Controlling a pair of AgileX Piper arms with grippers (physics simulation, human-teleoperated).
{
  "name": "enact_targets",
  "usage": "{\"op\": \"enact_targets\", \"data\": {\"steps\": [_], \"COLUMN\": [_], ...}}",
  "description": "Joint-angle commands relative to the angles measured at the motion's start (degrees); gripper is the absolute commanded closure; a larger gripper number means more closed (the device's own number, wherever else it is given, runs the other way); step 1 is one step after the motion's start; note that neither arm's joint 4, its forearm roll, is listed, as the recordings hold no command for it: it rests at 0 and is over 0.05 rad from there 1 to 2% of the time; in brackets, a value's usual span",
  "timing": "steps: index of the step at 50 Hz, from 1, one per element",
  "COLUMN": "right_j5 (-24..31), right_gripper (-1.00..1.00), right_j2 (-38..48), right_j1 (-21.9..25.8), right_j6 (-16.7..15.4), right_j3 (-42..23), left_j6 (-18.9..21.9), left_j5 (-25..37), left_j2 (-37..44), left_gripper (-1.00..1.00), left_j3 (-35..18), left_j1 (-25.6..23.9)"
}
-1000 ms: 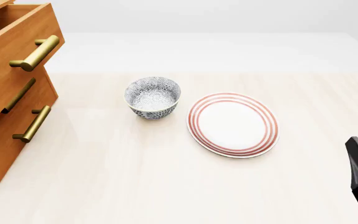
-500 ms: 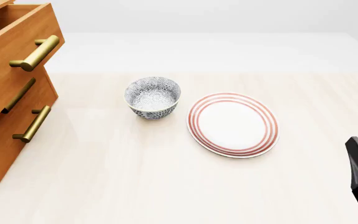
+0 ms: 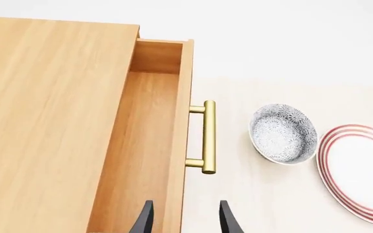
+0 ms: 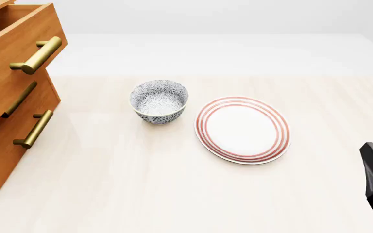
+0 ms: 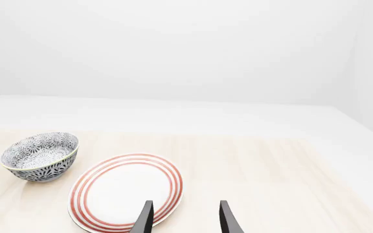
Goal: Open the top drawer of the cabinet.
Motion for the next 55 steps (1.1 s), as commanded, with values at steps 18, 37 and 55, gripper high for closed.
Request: {"op": "enact_targets", "data": {"steps": [18, 37, 55], "right_j5": [0.00, 0.00, 0.00], "right_gripper": [-1.00, -1.00, -1.00], "right_j2": [0.00, 0.00, 0.00], "right_j1": [0.00, -0.01, 0.00], "right_j6": [0.00, 0.00, 0.01], "right_j3": [0.00, 0.00, 0.00], "left_j6": [-0.25, 0.14, 0.31], "left_j5": [-3.19, -3.47, -4.25], "left_j2": [4.01, 4.75, 5.70], "left_gripper": [-1.00, -1.00, -1.00], "left_j3": [0.78, 1.94, 3.05], "left_j1": [-0.49, -0.92, -2.32]}}
